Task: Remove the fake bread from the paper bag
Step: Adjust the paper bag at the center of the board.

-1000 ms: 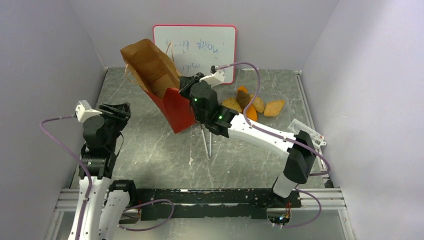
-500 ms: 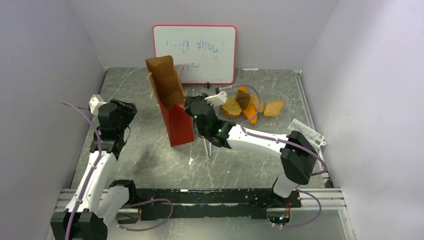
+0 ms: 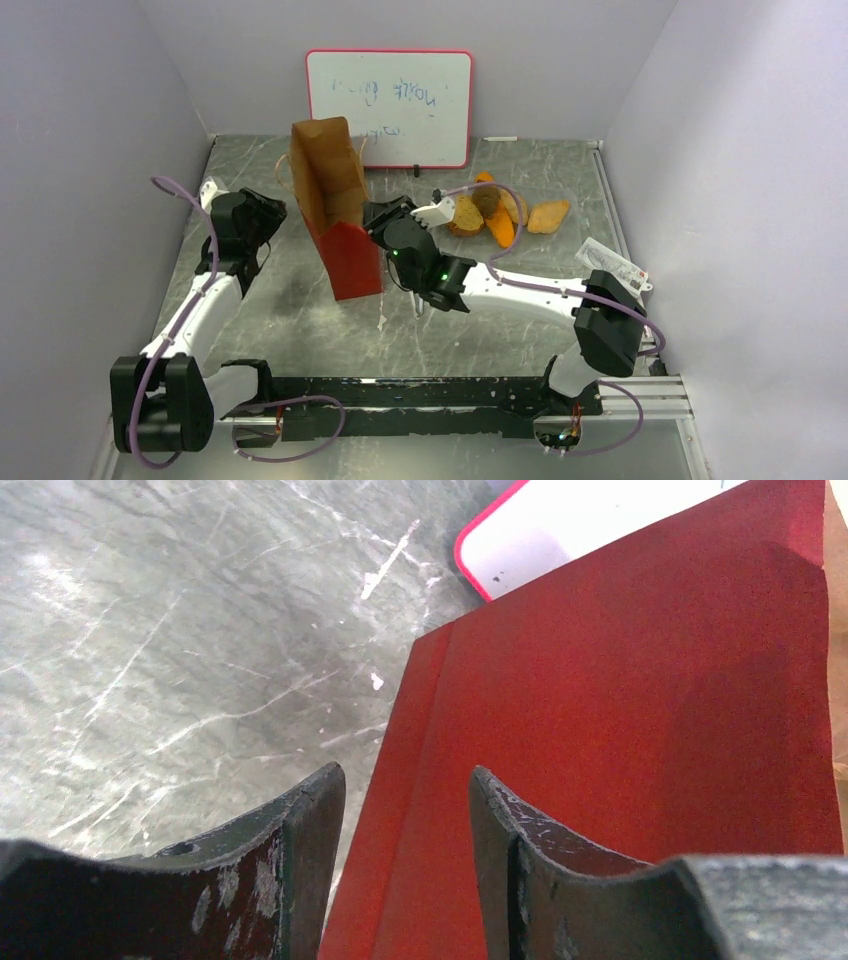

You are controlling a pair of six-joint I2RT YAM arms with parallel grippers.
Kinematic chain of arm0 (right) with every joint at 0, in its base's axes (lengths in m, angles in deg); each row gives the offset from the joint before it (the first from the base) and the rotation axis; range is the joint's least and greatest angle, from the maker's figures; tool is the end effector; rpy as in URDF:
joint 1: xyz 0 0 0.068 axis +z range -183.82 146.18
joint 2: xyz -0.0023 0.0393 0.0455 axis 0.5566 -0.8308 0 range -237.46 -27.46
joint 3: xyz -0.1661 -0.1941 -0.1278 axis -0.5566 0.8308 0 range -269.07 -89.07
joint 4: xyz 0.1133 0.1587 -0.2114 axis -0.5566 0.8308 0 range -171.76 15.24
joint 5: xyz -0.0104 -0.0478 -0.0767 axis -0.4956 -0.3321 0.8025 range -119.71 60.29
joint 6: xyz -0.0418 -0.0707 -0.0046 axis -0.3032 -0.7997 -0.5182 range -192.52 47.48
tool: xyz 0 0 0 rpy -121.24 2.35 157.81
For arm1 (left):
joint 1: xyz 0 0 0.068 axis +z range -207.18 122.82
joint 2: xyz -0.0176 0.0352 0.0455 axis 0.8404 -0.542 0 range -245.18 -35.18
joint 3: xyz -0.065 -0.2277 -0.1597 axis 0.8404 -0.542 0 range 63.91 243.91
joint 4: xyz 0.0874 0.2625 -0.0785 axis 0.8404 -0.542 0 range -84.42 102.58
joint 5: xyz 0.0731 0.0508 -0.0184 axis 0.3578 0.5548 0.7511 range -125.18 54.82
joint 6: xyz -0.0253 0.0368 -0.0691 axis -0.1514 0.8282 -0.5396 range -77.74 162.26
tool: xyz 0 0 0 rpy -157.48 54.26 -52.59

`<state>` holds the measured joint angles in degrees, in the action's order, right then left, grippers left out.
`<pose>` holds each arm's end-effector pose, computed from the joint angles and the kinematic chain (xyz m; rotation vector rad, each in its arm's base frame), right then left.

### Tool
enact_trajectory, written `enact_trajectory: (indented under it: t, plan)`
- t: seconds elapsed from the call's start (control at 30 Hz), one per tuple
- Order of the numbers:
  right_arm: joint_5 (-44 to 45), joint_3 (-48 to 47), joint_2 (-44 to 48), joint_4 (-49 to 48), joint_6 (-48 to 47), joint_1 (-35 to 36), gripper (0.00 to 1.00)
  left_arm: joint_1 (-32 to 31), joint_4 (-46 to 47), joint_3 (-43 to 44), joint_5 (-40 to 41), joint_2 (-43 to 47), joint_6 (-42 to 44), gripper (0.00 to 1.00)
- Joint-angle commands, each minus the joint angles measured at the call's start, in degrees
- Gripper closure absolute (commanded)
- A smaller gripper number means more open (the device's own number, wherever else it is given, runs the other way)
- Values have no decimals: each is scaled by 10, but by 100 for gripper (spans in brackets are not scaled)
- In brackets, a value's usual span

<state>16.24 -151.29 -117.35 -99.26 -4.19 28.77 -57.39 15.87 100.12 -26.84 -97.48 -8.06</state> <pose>0.2348 0.3410 0.2954 0.6852 1.6625 0.9913 0.2960 0.0093 0.2367 -0.9288 1.7596 -0.4327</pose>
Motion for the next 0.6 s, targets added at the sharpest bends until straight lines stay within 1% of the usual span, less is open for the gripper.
enact_trajectory:
  t: [0.0, 0.13, 0.3, 0.4, 0.5, 0.57]
  plan:
    - [13, -2, 2, 7, 0, 12, 57, 2, 63, 31, -47, -27, 18, 57]
    - [6, -9, -6, 3, -8, 15, 52, 1, 80, 44, -68, -56, 21, 58]
    - [10, -14, -8, 9, -22, 19, 44, -2, 90, 53, -75, -74, 21, 58]
    - [17, -8, -1, 12, -31, 21, 43, -3, 82, 58, -68, -78, 23, 57]
    - [22, -8, 10, 6, -71, 25, 41, -3, 69, 55, -52, -68, 26, 57]
    - [28, -27, 12, 20, -112, 31, 38, -3, 50, 58, -34, -56, 27, 56]
